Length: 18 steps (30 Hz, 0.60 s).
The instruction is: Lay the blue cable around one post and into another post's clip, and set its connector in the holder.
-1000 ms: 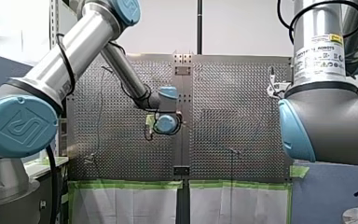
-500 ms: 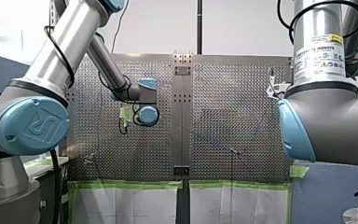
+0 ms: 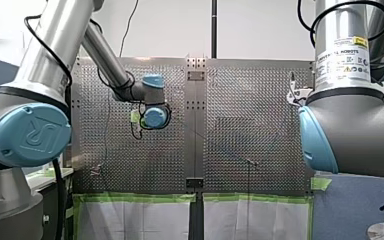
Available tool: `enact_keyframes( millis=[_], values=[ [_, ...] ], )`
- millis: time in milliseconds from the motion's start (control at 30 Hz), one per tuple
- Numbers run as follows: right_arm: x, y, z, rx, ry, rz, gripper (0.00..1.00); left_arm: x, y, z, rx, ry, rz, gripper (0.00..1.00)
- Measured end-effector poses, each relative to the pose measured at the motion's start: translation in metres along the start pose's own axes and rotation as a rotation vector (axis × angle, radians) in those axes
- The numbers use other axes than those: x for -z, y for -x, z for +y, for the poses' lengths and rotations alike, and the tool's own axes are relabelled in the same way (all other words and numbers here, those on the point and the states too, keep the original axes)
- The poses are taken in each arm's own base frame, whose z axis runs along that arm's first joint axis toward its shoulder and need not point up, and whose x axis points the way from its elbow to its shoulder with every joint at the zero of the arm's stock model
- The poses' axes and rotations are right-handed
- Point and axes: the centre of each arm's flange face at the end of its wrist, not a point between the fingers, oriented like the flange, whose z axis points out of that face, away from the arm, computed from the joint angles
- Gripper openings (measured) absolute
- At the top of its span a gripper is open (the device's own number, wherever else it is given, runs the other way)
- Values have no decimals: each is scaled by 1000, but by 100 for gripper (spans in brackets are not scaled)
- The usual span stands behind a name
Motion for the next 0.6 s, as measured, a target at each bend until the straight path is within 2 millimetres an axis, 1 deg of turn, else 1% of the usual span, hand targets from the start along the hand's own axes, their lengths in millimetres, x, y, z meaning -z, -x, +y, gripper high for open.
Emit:
enact_keyframes(
  millis=[167,233,333,433,600],
  values=[
    [0,0,1,-1,2,0,0,28,12,-19,71,-95,-9,100],
    [0,0,1,-2,2,0,0,35,16,-18,90,-115,-6,100],
    [0,0,1,-2,2,0,0,40,23,-8,119,-128,-2,100],
    [0,0,1,-2,2,0,0,44,29,8,144,-109,-2,100],
    [0,-1,1,-2,2,0,0,51,41,42,186,-17,-17,100]
  ],
)
